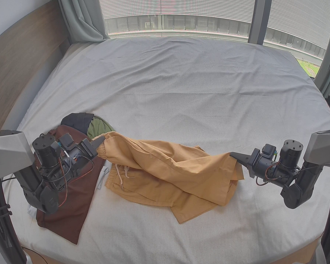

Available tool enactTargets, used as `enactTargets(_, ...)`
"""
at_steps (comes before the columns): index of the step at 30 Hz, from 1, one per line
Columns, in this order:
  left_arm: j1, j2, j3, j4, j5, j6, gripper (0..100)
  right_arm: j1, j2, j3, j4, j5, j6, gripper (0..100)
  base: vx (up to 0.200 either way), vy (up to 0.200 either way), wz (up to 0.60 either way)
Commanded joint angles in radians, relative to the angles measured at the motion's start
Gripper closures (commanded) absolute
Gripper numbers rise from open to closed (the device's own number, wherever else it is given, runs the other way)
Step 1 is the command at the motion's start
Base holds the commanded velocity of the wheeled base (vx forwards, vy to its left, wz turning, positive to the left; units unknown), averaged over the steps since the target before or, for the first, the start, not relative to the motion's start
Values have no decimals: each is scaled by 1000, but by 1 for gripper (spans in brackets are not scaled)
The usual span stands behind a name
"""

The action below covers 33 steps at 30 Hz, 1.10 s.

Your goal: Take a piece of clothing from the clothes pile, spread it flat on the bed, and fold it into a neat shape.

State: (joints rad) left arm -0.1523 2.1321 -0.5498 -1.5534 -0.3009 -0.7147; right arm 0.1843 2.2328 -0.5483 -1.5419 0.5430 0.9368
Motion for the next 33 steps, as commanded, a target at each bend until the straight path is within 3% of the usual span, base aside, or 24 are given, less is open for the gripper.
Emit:
enactTargets(1, 0, 14, -2, -2, 0, 0, 100, -39, 61, -41, 0, 0, 0, 100, 0, 0, 0)
enactTargets(19, 0, 23, -4, -2, 2, 0, 100, -37, 130, -51, -3, 0, -12, 100, 0, 0, 0)
enactTargets(20, 0, 23, -4, -2, 2, 0, 100, -37, 125, -48, -3, -1, -12, 0, 0, 0, 0)
enactTargets(33, 0, 22, -4, -4, 2, 0, 100, 66, 94, 56, -4, 0, -118, 0, 0, 0, 0)
